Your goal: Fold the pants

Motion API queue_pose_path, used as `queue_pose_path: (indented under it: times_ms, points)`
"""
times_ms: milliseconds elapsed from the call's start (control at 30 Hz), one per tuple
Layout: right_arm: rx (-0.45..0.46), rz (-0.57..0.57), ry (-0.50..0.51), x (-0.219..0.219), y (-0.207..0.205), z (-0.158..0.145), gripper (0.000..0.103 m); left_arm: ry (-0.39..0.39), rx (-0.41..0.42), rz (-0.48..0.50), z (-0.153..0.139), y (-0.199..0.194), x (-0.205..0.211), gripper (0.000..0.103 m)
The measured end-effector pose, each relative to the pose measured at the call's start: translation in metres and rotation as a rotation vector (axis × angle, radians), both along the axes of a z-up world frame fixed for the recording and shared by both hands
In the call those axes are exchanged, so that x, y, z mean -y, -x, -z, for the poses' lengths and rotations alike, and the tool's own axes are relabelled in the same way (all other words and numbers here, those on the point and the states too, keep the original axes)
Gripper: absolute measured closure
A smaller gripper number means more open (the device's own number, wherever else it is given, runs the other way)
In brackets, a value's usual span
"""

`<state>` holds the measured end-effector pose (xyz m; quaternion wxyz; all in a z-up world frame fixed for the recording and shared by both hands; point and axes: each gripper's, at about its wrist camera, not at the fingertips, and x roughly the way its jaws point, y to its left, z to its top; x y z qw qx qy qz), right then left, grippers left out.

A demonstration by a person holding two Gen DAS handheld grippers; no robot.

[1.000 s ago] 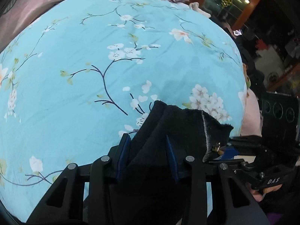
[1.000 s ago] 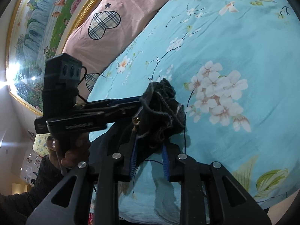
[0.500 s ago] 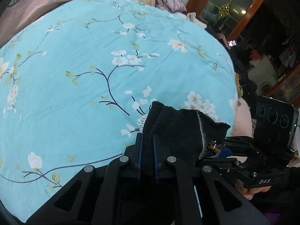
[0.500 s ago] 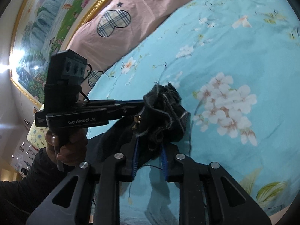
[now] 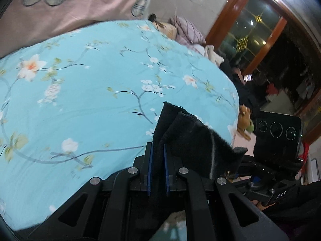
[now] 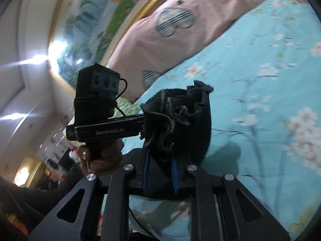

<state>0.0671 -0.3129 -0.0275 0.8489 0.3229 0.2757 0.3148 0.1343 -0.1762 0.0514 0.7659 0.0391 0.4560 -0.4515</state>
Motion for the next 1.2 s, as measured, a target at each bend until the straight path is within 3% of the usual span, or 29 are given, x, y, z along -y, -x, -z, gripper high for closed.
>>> queue_pose_path:
  times_ms: [233, 500, 867, 1200]
  points:
    - [0.031, -0.147, 0.042, -0.051, -0.014, -0.012, 0.083, 0.058, 0.004, -0.102, -0.005, 0.014, -0.065, 0.096]
    - [-0.019, -0.265, 0.106, -0.101, -0.032, 0.005, 0.083, 0.094, -0.044, -0.239, 0.026, 0.025, -0.124, 0.102]
    - [-0.100, -0.356, 0.181, -0.139, -0.053, 0.033, 0.083, 0.083, -0.118, -0.362, 0.070, 0.032, -0.167, 0.102]
    - [-0.146, -0.374, 0.289, -0.155, -0.061, 0.041, 0.079, 0.077, -0.156, -0.478, 0.082, 0.036, -0.201, 0.100]
